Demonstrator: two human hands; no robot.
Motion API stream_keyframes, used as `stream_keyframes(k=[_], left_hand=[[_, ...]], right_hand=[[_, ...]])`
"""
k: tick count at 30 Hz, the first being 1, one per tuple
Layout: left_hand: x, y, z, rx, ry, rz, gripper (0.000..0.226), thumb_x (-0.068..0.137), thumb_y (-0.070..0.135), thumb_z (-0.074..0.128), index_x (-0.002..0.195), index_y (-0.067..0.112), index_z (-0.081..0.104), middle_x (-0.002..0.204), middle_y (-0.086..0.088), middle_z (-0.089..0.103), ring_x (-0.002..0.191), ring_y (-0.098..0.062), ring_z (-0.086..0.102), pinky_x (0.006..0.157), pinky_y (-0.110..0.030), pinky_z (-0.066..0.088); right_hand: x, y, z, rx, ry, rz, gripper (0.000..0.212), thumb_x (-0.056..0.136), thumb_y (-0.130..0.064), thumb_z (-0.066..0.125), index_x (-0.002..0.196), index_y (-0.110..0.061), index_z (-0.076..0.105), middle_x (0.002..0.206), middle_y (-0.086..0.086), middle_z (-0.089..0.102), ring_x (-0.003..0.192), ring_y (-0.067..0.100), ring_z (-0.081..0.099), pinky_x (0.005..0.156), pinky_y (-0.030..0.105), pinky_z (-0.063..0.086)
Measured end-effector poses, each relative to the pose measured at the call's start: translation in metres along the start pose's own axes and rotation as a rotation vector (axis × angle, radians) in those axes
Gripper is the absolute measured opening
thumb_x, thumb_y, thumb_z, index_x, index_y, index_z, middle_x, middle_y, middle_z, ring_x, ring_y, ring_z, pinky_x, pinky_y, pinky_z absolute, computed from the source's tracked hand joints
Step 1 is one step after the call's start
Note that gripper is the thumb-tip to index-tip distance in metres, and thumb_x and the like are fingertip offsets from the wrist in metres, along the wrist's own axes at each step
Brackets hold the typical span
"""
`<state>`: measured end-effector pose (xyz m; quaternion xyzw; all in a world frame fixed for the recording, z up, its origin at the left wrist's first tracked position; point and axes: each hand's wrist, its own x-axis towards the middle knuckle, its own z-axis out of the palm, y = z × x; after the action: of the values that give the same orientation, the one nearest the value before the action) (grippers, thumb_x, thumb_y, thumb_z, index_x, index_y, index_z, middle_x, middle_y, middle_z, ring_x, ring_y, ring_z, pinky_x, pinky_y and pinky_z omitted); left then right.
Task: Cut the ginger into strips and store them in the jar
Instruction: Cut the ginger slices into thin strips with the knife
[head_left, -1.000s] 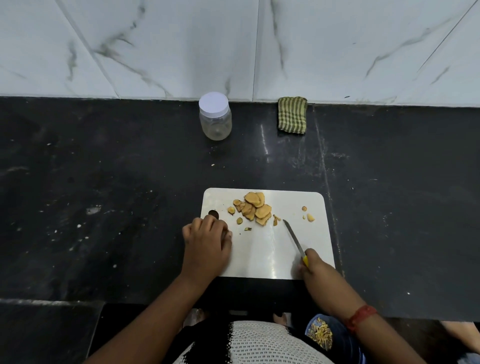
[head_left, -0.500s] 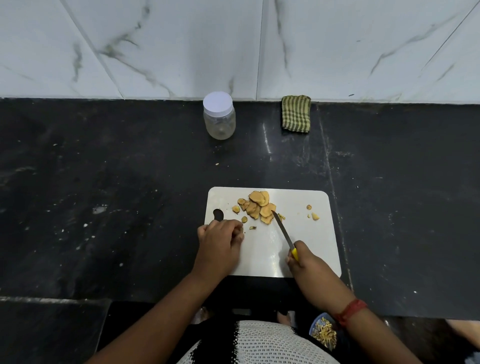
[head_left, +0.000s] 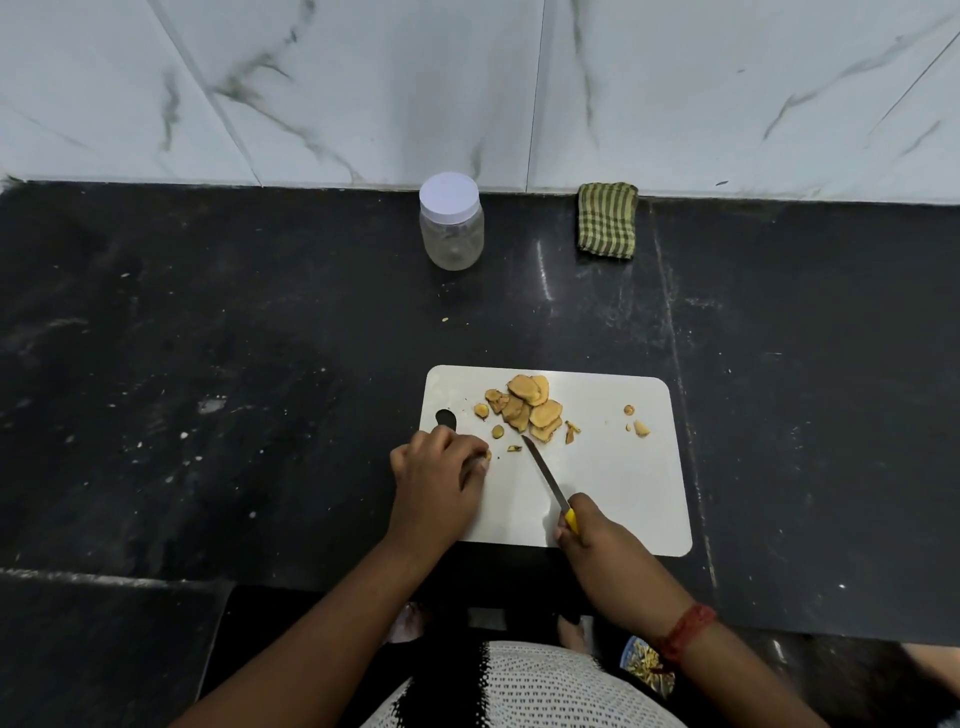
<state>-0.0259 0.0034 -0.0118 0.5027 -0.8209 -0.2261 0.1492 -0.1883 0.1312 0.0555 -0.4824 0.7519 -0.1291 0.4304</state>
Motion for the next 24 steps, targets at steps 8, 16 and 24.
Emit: stream_keyframes(k=[8,16,24], left_hand=[[0.002,0.006,0.009,0.018,0.018,-0.021,0.009,0.094,0.039,0.065,0.094,0.032,0.07,0.095,0.014,0.055,0.097,-0.011,0.047,0.089,-0.033,0.023],[0.005,0.006,0.01,0.008,0.012,-0.054,0.011,0.092,0.039,0.067,0.094,0.03,0.073,0.094,0.013,0.057,0.097,-0.012,0.048,0.086,-0.03,0.019],[0.005,0.006,0.01,0.008,0.008,-0.064,0.011,0.092,0.039,0.067,0.093,0.029,0.073,0.096,0.013,0.059,0.098,-0.012,0.048,0.086,-0.031,0.021]], right_hand=[[0.013,-0.015,0.013,0.041,-0.092,0.01,0.014,0.101,-0.024,0.039,0.087,-0.022,0.034,0.072,-0.005,0.047,0.062,0.008,0.046,0.055,0.026,0.034],[0.023,-0.023,0.015,0.04,-0.109,0.027,0.008,0.1,-0.02,0.037,0.093,-0.017,0.036,0.072,-0.007,0.046,0.061,0.005,0.044,0.05,0.018,0.029],[0.027,-0.023,0.022,-0.02,-0.121,-0.004,0.006,0.099,-0.012,0.037,0.096,-0.015,0.033,0.072,-0.007,0.043,0.059,0.002,0.04,0.05,0.022,0.029]])
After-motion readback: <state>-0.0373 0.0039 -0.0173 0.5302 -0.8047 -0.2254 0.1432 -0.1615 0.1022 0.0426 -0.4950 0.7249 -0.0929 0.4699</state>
